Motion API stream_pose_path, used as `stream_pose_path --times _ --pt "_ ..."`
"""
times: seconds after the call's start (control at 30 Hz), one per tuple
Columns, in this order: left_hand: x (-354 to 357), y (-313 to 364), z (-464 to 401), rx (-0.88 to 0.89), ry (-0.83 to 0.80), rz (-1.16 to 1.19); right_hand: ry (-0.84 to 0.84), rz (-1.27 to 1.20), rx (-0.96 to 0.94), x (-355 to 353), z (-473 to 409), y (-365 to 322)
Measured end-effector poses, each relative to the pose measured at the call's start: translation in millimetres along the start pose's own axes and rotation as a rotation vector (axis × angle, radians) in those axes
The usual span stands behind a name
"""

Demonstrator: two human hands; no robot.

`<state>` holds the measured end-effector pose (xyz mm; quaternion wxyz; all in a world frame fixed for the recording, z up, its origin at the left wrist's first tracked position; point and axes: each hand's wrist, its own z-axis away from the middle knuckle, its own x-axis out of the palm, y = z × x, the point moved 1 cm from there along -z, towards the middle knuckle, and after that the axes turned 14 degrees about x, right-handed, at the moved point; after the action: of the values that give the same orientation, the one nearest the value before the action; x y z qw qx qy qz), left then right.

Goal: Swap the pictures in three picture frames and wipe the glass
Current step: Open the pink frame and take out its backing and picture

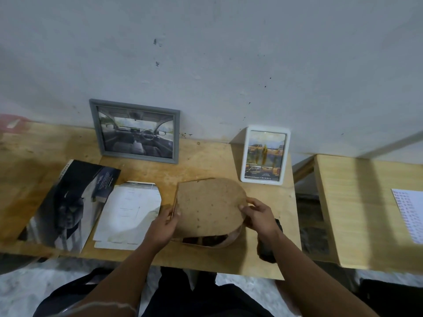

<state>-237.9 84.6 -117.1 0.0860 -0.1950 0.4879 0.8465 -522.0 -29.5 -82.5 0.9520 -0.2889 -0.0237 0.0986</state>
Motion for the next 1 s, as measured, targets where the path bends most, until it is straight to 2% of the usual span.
stream_pose_path --times 0.17,0.3,0.47,0.57,0.67,0.8,1.0 --pt "-1 2 2 0.024 0.017 0.036 -0.008 -0.149 -0.126 2 2 -47" --pt "-1 1 6 0.056 -0.022 0.054 0.084 -0.127 -0.182 17 -34 -83" --pt "-2 7 3 0.047 -0.039 0.027 0.288 0.149 -0.174 36 -77 -108" --pt "-1 8 3 0.048 -0.034 0.011 0.392 0.345 -0.26 43 -67 -113" --pt "-3 6 3 0.042 -0.052 -0.025 0.351 0.44 -0.374 43 -55 -106" --pt "-2 2 3 0.05 -0.039 -0.154 0.371 0.724 -0.499 33 -53 -76" --pt "2 3 6 0.098 -0.059 -0.2 0.306 1.256 -0.353 20 -45 9"
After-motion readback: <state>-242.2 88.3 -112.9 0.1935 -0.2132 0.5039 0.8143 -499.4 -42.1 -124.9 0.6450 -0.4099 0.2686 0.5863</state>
